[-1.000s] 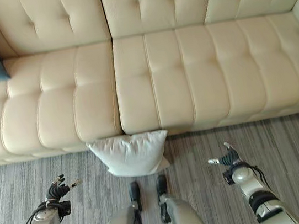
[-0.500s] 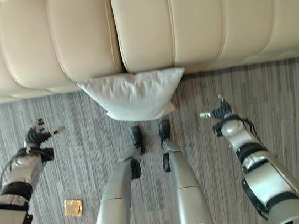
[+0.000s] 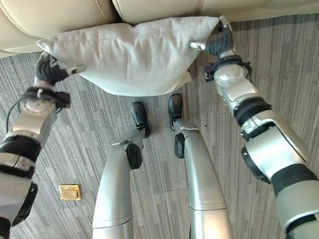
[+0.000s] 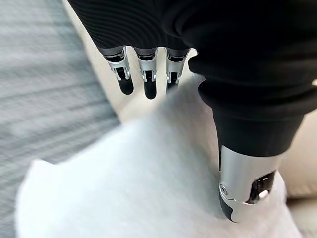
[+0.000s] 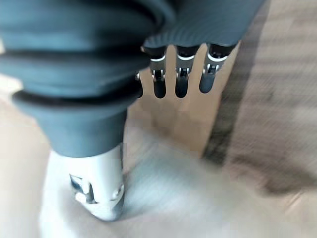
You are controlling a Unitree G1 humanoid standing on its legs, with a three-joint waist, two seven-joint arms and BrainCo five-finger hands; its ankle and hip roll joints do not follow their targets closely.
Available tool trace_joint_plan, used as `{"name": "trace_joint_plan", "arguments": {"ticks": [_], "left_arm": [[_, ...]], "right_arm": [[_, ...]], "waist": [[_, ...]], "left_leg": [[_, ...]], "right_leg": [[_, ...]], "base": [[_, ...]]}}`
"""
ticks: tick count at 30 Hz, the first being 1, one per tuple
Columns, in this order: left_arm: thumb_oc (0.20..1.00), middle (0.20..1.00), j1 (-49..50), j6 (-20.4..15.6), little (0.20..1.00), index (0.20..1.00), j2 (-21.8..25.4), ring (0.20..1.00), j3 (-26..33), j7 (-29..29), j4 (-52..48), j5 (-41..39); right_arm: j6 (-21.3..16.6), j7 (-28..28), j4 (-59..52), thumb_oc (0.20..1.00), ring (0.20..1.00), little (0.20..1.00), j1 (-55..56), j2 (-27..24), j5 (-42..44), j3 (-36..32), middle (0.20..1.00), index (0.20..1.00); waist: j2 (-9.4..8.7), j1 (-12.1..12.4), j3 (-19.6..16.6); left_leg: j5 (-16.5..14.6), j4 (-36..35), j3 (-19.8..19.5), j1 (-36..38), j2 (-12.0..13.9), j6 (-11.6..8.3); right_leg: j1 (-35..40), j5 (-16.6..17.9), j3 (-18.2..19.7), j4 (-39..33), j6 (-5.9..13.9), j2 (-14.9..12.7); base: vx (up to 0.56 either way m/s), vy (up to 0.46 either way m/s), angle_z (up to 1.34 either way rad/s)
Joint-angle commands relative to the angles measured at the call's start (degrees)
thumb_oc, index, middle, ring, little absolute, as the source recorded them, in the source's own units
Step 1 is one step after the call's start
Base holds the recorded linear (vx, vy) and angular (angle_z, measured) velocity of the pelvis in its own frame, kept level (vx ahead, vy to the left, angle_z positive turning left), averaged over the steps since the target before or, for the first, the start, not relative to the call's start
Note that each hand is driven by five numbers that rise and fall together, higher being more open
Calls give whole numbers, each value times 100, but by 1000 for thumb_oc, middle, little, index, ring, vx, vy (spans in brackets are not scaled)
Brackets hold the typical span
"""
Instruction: Pick up all the scattered cushions and arrange them neatly on the sofa.
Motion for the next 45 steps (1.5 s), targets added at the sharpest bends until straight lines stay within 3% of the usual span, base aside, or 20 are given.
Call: {"name": "trace_joint_plan", "arguments": {"ticks": [1, 2, 3, 4, 7, 18, 20, 21, 24, 25, 27, 29, 32, 35, 45], "left_arm": [[1000, 1000, 330, -192, 1000, 1000, -291, 1000, 135, 246, 306, 76], [887, 887, 185, -194, 887, 887, -530, 887, 45, 303, 396, 119], [369, 369, 164, -201, 369, 369, -614, 369, 21, 346, 385, 147], [200, 200, 169, -221, 200, 200, -698, 200, 34, 398, 389, 146], [200, 200, 306, -343, 200, 200, -928, 200, 202, 564, 128, -51], [200, 200, 1157, -691, 200, 200, -1006, 200, 800, 966, -1407, -40], [200, 200, 1599, -792, 200, 200, -1058, 200, 1024, 1025, -2003, -9], [200, 200, 2372, -900, 200, 200, -1157, 200, 1372, 1109, -2905, 104], [200, 200, 2927, -953, 200, 200, -1189, 200, 1636, 1095, -3500, 155], [200, 200, 3316, -956, 200, 200, -1180, 200, 1802, 998, -3979, 282], [200, 200, 3359, -938, 200, 200, -1186, 200, 1805, 1004, -4014, 292], [200, 200, 4438, -896, 200, 200, -1157, 200, 1913, 672, -4738, 606], [200, 200, 5002, -880, 200, 200, -1096, 200, 2042, 540, -5094, 665], [200, 200, 5858, -877, 200, 200, -1058, 200, 2209, 252, -5642, 645], [200, 200, 7260, -757, 200, 200, -790, 200, 2767, -108, -6440, 857]], "right_arm": [[-408, -33, -170, 1000, 1000, 1000, 380, 503, 362, 395, 1000, 1000], [-418, 12, -197, 561, 561, 561, 305, 912, 328, 652, 561, 561], [-424, 31, -226, 410, 410, 410, 303, 1088, 356, 730, 410, 410], [-468, 44, -253, 200, 200, 200, 312, 1235, 356, 775, 200, 200], [-634, -6, -502, 200, 200, 200, 445, 1471, 490, 693, 200, 200], [-949, -163, -1774, 200, 200, 200, 1285, 1141, 288, 49, 200, 200], [-1002, -155, -2293, 200, 200, 200, 1681, 1062, 180, -151, 200, 200], [-1030, -77, -3062, 200, 200, 200, 2408, 971, -33, -407, 200, 200], [-1039, 70, -3671, 200, 200, 200, 2961, 911, -190, -563, 200, 200], [-1028, 179, -4154, 200, 200, 200, 3374, 820, -355, -685, 200, 200], [-1011, 173, -4189, 200, 200, 200, 3415, 822, -366, -682, 200, 200], [-953, 645, -5205, 200, 200, 200, 4499, 762, -595, -723, 200, 200], [-879, 895, -5587, 200, 200, 200, 4920, 709, -584, -813, 200, 200], [-847, 1266, -6273, 200, 200, 200, 5673, 593, -586, -940, 200, 200], [-797, 1887, -7236, 200, 200, 200, 6866, 201, -376, -1545, 200, 200]], "waist": [[209, 85, -677], [202, 100, -723], [208, 109, -743], [209, 113, -768], [207, 124, -849], [111, 126, -1001], [88, 138, -1027], [38, 143, -1033], [-10, 149, -1073], [-55, 135, -1106], [-54, 127, -1078], [-129, 120, -1230], [-175, 124, -1344], [-210, 101, -1686], [-285, 117, -2446]], "left_leg": [[-728, 335, -571, 132, 30, -423], [-714, 328, -601, 103, 10, -413], [-705, 324, -606, 100, 2, -412], [-700, 329, -612, 92, -2, -411], [-661, 270, -659, 138, -45, -420], [-496, -412, -782, 742, -50, -480], [-459, -655, -791, 1111, -47, -510], [-448, -1014, -818, 1794, -69, -535], [-379, -1396, -832, 2391, -80, -558], [-158, -1733, -815, 2760, -105, -580], [-126, -1801, -822, 2850, -112, -581], [-39, -2466, -823, 4039, -90, -631], [-26, -2766, -823, 4623, -95, -602], [63, -3357, -816, 5528, -58, -591], [89, -4135, -660, 6750, 5, -603]], "right_leg": [[447, -353, 443, -395, 680, -147], [406, -370, 411, -364, 661, -126], [396, -368, 410, -358, 654, -112], [389, -370, 409, -353, 647, -109], [422, -357, 390, -365, 640, -110], [1010, -171, 334, -933, 711, -121], [1372, -122, 281, -1145, 746, -126], [2043, -56, 210, -1485, 793, -148], [2617, 33, 150, -1839, 833, -174], [2984, 251, 96, -2154, 836, -179], [3071, 275, 87, -2209, 837, -184], [4268, 369, -27, -2927, 892, -204], [4882, 465, -84, -3308, 935, -209], [5818, 582, -131, -3914, 998, -176], [7076, 699, -186, -4872, 1102, -53]], "base": [[32, -66, 2], [24, -52, 4], [22, -37, 5], [11, -10, 5], [2, 1, 1], [-27, 4, 3], [-31, 2, 1], [0, 0, 0], [3, -18, -3], [-59, -37, -2], [-10, -22, 8], [230, -8, 8], [177, -10, -17], [231, -7, -11], [195, 18, -7]]}}
